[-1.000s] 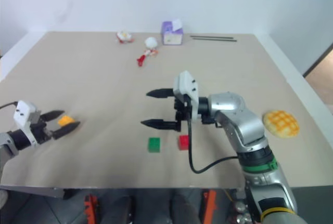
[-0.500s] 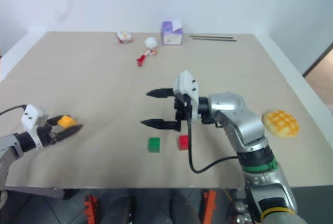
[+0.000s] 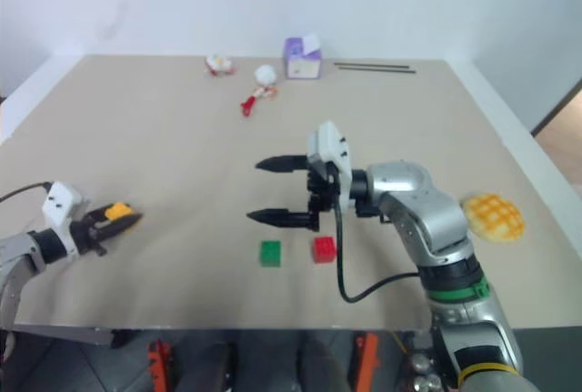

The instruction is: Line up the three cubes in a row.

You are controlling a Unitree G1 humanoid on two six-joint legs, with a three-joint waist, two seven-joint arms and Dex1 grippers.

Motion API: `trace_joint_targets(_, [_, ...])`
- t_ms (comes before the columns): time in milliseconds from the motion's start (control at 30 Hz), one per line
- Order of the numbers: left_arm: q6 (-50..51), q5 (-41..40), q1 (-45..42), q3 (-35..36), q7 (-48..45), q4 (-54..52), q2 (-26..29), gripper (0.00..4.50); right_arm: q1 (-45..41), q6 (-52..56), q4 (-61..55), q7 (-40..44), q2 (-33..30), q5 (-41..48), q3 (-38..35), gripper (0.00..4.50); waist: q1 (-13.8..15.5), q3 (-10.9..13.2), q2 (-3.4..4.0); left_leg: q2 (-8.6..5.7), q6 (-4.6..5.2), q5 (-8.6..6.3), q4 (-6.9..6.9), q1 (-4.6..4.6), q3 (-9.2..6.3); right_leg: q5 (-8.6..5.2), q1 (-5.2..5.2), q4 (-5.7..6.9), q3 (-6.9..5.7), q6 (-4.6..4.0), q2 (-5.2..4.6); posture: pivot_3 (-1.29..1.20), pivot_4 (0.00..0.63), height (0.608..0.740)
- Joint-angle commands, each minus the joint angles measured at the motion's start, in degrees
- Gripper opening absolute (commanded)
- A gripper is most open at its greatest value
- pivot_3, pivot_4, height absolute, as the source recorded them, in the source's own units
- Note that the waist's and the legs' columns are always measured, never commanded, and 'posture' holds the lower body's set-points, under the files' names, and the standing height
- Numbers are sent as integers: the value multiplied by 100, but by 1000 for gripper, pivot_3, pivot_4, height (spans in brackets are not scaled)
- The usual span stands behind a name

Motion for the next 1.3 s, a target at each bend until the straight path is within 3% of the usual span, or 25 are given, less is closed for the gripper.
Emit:
trace_joint_targets(33, [-132, 11, -290, -491, -316, -483, -132, 1365, 52, -53, -258, 176, -253, 130, -295, 4500, -2, 0, -1, 0, 0, 0, 0, 0, 1, 0, 0, 0, 0, 0, -1, 0, 150, 740])
trace_joint_targets(333, [-24, -33, -874, -1916, -1543, -1310, -297, 1365, 707, 9, -621, 587, -1184, 213, -563, 4500, -19, 0, 1, 0, 1, -1, -12, -3, 4, 2, -2, 0, 3, 27, 3, 0, 150, 740])
trace_joint_targets(500, [-60, 54, -1032, -2353, -1860, -1306, -375, 1365, 815, 34, -728, 497, -1317, 209, -649, 4500, -19, 0, 1, 5, 1, 0, -13, 1, 3, 2, -2, 1, 3, 24, 12, 0, 150, 740])
trace_joint_targets(1233, [-458, 366, -1037, -2557, -2038, -719, -557, 1365, 935, 135, -916, 277, -1418, 301, -718, 4500, -14, 0, 1, 1, 2, 0, 14, -1, 2, -2, 11, 1, 6, 13, 6, 0, 150, 740])
trace_joint_targets(1300, [-458, 358, -1031, -2551, -2053, -718, -563, 2373, 943, 135, -916, 281, -1428, 297, -720, 4500, -14, 0, 1, 0, 2, 0, 14, -1, 2, -2, 11, 1, 6, 13, 6, 0, 150, 740])
